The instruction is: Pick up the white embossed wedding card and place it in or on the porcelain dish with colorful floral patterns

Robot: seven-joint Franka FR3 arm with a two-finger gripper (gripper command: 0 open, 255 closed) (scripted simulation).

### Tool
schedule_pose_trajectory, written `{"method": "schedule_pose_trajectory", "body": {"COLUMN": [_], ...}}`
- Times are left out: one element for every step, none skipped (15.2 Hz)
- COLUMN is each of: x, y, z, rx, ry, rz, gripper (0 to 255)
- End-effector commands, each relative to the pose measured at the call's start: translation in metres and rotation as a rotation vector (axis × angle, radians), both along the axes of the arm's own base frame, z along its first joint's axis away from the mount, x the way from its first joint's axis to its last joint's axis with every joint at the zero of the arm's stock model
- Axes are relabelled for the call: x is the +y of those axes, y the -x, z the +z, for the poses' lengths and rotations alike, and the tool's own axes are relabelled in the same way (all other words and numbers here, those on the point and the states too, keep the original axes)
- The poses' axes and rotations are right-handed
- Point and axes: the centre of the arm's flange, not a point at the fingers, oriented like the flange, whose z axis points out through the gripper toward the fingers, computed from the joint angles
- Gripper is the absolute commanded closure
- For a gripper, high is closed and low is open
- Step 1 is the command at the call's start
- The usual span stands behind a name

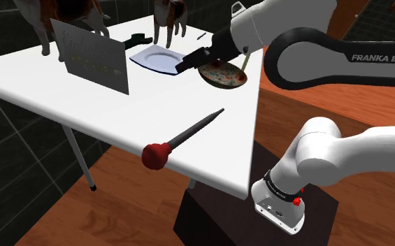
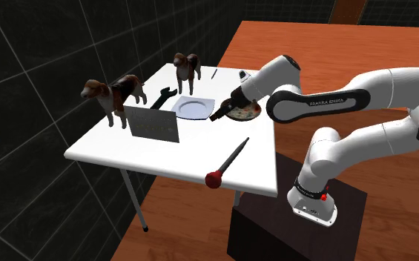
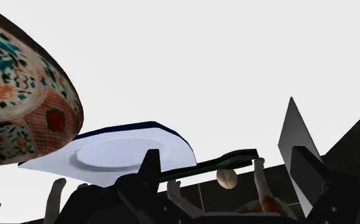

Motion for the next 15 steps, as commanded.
{"method": "schedule_pose_trajectory", "body": {"x": [0.016,0.025,0.034,0.043,0.052,0.061,0.070,0.079,0.088,0.097,0.100,0.103,0.105,0.107,0.110], "y": [-0.003,-0.004,-0.005,-0.006,-0.007,-0.008,-0.009,-0.010,-0.010,-0.011,-0.011,-0.016,-0.020,-0.025,-0.030], "z": [-0.003,-0.003,-0.004,-0.005,-0.005,-0.005,-0.005,-0.005,-0.005,-0.004,-0.004,-0.005,-0.006,-0.008,-0.009], "rx": [-0.098,-0.142,-0.186,-0.230,-0.274,-0.318,-0.362,-0.406,-0.450,-0.494,-0.511,-0.511,-0.511,-0.511,-0.511], "ry": [-0.034,-0.049,-0.064,-0.079,-0.094,-0.109,-0.124,-0.139,-0.154,-0.169,-0.175,-0.175,-0.175,-0.175,-0.175], "rz": [0.015,0.024,0.032,0.041,0.049,0.058,0.066,0.075,0.083,0.092,0.095,0.095,0.095,0.095,0.095], "gripper": [0,0,0,0,0,0,0,0,0,0,0,0,0,0,0]}}
